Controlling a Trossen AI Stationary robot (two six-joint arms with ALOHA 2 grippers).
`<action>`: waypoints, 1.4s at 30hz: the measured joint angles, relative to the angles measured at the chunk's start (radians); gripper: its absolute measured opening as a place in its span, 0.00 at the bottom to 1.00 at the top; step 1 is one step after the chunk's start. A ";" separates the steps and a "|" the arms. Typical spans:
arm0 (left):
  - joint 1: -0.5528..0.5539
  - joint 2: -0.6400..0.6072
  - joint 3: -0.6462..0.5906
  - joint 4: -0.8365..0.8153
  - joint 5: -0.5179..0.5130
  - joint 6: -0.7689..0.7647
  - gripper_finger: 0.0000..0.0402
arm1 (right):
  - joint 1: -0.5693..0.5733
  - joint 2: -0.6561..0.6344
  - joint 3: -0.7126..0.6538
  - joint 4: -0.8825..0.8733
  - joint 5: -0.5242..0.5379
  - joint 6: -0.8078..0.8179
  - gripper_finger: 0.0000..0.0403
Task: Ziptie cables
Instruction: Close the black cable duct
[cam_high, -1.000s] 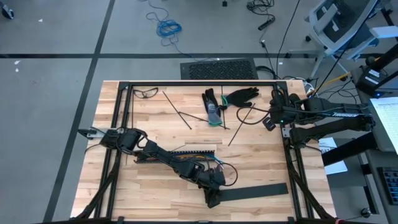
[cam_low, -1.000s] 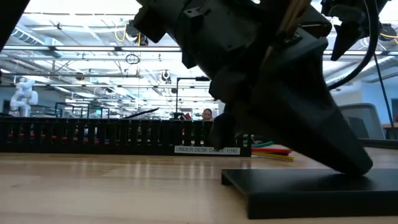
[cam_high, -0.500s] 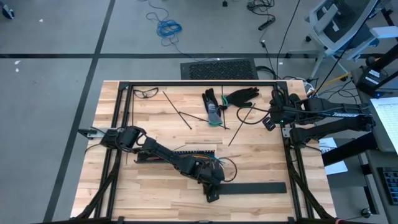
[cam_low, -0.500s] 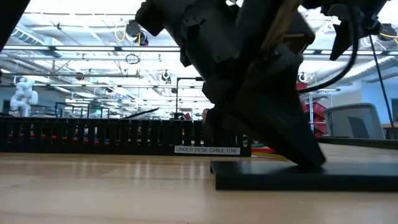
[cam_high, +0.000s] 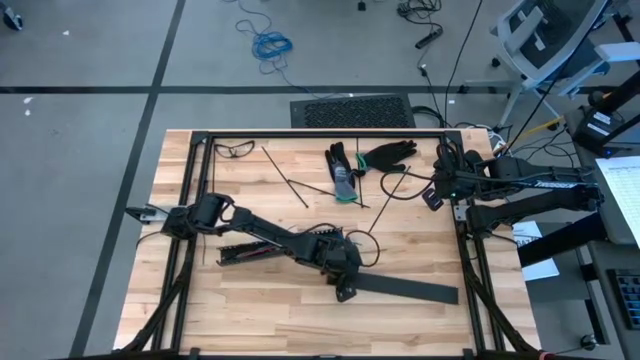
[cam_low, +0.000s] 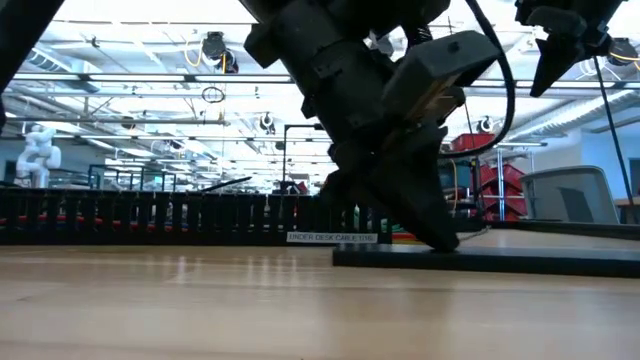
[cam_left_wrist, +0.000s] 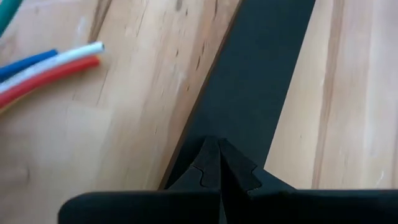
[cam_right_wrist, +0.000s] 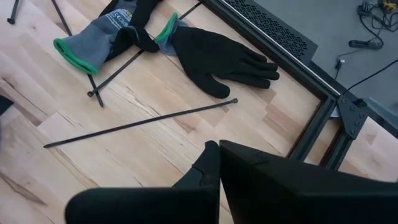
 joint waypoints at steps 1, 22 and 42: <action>-0.006 0.000 0.000 -0.010 0.000 -0.001 0.00 | 0.000 0.000 0.000 0.000 0.000 -0.006 0.00; -0.063 -0.002 -0.002 -0.111 0.011 -0.342 0.00 | 0.000 0.000 0.000 -0.001 0.000 -0.032 0.00; 0.016 -0.003 -0.002 -0.163 -0.019 -0.576 0.00 | 0.000 0.000 0.000 0.032 -0.004 -0.037 0.00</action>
